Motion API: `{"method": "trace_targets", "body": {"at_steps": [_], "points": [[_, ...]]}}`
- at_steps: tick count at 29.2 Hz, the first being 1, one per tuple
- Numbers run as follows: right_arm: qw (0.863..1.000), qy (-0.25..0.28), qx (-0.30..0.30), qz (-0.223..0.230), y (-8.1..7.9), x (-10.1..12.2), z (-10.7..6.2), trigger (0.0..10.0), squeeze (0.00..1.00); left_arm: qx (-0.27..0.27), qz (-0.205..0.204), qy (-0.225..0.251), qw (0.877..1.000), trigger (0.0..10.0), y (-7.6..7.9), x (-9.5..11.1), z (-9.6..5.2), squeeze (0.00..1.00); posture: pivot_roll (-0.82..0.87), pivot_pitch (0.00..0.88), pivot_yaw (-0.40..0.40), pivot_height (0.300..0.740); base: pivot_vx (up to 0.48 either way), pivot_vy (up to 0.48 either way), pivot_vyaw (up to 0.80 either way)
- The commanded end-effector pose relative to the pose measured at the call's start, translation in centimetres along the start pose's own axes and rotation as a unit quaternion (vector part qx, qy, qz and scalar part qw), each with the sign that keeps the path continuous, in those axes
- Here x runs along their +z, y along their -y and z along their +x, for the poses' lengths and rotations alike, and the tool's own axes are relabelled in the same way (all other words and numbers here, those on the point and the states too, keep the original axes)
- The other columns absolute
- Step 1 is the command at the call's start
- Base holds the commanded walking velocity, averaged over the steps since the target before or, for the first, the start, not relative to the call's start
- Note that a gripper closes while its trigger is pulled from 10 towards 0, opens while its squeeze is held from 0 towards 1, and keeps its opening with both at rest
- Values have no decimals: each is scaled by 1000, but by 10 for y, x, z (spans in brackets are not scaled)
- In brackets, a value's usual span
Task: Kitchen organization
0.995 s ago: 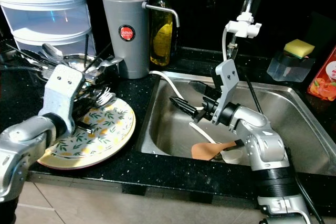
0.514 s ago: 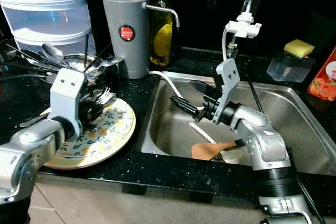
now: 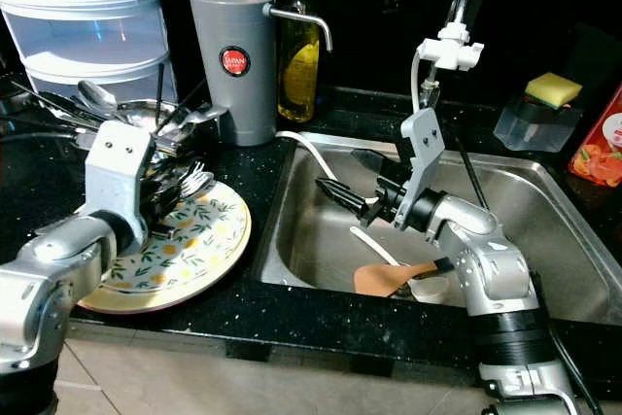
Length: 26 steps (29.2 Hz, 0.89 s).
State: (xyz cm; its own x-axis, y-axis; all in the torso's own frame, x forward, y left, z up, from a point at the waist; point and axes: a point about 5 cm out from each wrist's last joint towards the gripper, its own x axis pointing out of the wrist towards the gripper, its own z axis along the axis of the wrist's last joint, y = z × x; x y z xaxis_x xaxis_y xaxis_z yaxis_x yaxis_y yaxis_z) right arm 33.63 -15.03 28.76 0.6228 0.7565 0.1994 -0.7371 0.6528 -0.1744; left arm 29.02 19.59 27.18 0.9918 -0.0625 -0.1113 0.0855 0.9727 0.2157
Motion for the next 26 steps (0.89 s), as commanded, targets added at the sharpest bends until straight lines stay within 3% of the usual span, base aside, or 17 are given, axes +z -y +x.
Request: {"method": "trace_targets", "body": {"at_steps": [1,3,6,8,9,10,13,14,24,26], "points": [[1000,0,-5,1,2,2,-3,10000,0,-6,-15,-32,999,10000,2,-14,3,0,176,98,-62,740,0,0,0],[1000,0,-6,1,3,3,-2,10000,0,-14,-21,-35,999,9137,4,-16,3,0,176,98,-62,740,0,0,0],[1000,1,-7,0,3,3,-2,10000,0,-18,-22,-37,999,8667,5,-17,4,0,176,98,-62,740,0,0,0],[1000,0,-8,0,3,3,-3,10000,0,-17,-23,-39,999,4588,5,-18,5,0,176,98,-62,740,0,0,0],[1000,0,-9,0,4,3,-3,10000,0,-17,-24,-39,999,4588,5,-18,5,0,176,98,-62,740,0,0,0],[1000,0,-10,-1,4,3,-3,10000,0,-17,-24,-38,999,1412,5,-17,5,0,164,100,-61,740,0,0,0],[1000,0,-10,-1,4,3,-3,10000,0,-18,-24,-37,999,1412,5,-17,5,0,164,100,-61,740,0,0,0],[1000,0,-11,-1,4,3,-4,10000,0,-18,-24,-36,999,0,4,-17,5,0,164,100,-61,740,0,0,0],[1000,0,-16,-1,5,4,-5,10000,0,-16,-21,-15,1000,0,3,-8,5,0,166,104,-61,740,0,0,0],[1000,5,-16,1,5,5,-4,10000,0,-61,8,65,996,10000,13,14,-2,0,166,105,-62,740,0,0,0]]}}
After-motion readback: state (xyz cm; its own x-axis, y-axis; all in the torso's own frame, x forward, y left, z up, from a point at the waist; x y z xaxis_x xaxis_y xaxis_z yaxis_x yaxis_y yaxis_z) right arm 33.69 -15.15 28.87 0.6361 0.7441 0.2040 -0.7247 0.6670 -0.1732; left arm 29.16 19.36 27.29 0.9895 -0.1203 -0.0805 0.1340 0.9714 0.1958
